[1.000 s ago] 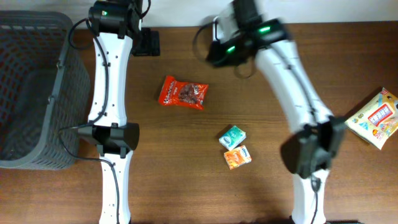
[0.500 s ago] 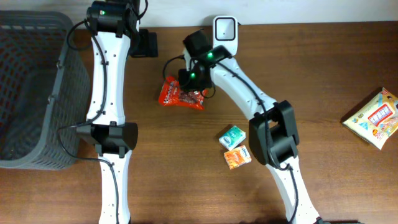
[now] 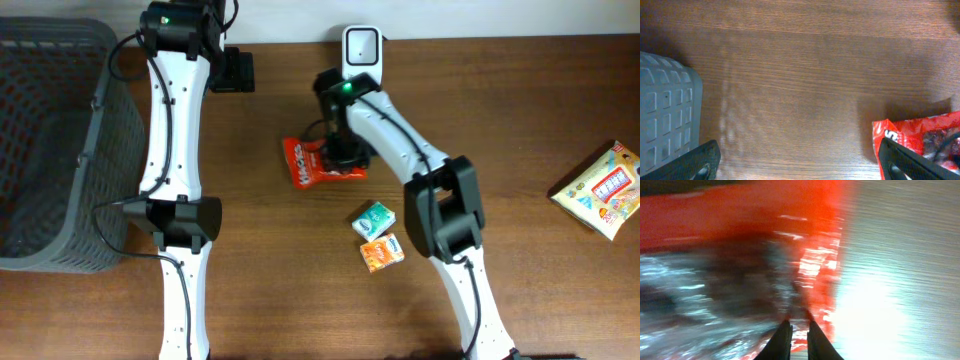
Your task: Scan the item barcode
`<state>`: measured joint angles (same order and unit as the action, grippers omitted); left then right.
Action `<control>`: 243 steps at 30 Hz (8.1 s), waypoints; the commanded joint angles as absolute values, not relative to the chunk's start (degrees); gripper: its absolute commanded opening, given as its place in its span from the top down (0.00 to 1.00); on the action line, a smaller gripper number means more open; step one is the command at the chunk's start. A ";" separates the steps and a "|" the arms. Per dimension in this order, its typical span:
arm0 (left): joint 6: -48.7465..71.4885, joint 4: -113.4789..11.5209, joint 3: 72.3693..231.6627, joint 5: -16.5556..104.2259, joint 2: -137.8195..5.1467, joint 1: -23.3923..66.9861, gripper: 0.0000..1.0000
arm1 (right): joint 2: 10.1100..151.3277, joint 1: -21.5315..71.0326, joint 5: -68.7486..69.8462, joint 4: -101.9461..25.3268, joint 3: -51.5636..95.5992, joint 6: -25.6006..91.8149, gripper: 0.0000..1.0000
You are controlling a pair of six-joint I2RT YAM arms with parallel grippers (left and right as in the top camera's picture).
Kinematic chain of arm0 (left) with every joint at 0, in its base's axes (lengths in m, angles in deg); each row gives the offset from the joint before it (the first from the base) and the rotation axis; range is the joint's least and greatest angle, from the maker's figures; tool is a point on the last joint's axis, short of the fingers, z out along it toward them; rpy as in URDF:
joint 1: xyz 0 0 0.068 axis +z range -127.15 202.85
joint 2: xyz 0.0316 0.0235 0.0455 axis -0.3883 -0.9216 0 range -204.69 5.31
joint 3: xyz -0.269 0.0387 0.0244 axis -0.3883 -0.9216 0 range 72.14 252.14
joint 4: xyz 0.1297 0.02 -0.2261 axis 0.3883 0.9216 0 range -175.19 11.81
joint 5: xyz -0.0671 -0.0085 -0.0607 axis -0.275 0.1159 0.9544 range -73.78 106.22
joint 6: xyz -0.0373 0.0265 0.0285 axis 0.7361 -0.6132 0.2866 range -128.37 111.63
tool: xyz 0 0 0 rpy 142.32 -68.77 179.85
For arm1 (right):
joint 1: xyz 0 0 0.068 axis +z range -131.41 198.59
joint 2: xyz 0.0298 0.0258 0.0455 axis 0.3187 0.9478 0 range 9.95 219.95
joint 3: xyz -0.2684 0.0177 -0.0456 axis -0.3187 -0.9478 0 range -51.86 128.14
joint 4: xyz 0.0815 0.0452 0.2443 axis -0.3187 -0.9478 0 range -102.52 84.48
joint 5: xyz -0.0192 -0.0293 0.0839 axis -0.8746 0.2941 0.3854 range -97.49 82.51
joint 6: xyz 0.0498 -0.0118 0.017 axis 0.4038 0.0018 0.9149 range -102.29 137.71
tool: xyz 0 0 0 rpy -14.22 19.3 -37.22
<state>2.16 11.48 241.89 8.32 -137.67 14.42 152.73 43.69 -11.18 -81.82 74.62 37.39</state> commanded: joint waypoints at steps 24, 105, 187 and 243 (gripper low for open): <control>2.46 11.54 241.65 8.71 -139.11 14.81 0.01 | 140.92 44.65 0.49 -69.75 70.53 82.24 0.22; 2.44 11.35 241.65 8.75 -139.11 14.77 0.01 | 149.80 30.51 0.89 -81.53 95.01 19.91 0.96; 2.44 11.35 241.65 8.75 -139.11 14.77 0.01 | 131.13 -16.11 20.91 -98.03 87.67 36.34 0.00; -14.47 -0.65 194.24 40.84 -139.15 -14.19 0.74 | 102.30 8.43 -7.13 -86.86 44.04 32.98 0.02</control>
<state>-13.49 0.92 196.69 40.86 -138.89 -12.84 102.41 8.50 -6.19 -86.86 44.28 33.48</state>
